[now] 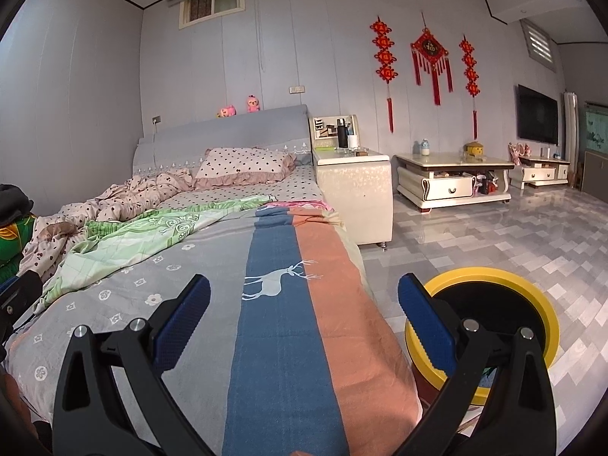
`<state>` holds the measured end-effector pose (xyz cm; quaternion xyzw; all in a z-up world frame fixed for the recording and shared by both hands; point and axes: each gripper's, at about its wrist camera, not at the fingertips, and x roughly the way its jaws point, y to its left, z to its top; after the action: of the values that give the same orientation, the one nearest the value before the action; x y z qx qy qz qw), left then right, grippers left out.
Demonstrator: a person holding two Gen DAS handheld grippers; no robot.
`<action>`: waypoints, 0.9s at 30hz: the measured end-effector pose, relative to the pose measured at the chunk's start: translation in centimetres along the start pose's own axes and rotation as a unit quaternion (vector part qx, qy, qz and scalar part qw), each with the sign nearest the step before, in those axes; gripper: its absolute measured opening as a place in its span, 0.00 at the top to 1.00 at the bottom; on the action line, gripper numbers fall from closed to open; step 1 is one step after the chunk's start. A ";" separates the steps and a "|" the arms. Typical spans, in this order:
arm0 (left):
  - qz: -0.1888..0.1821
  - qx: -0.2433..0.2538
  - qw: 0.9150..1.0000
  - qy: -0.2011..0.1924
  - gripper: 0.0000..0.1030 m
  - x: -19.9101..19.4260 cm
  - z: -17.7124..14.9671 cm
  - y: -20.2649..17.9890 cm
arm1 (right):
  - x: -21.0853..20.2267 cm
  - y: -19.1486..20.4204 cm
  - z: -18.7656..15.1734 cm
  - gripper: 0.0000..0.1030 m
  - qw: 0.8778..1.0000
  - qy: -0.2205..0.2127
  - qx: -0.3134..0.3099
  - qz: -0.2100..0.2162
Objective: Collect trash
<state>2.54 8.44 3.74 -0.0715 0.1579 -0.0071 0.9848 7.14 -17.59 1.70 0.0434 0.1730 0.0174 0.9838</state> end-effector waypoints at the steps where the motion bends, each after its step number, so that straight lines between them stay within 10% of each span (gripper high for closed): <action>1: 0.000 0.000 1.000 0.000 0.08 0.0 0.0 0.0 | 0.1 0.3 0.1 0.08 1.000 0.000 -0.001 -0.001; 27: -0.006 0.012 1.000 -0.004 0.08 -0.1 -0.3 -0.3 | 0.7 0.5 -0.9 0.08 1.000 0.013 0.010 -0.010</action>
<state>2.29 8.10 3.50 -0.0603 0.1532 -0.0150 0.9862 7.50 -16.98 0.66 0.0517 0.1867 0.0065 0.9810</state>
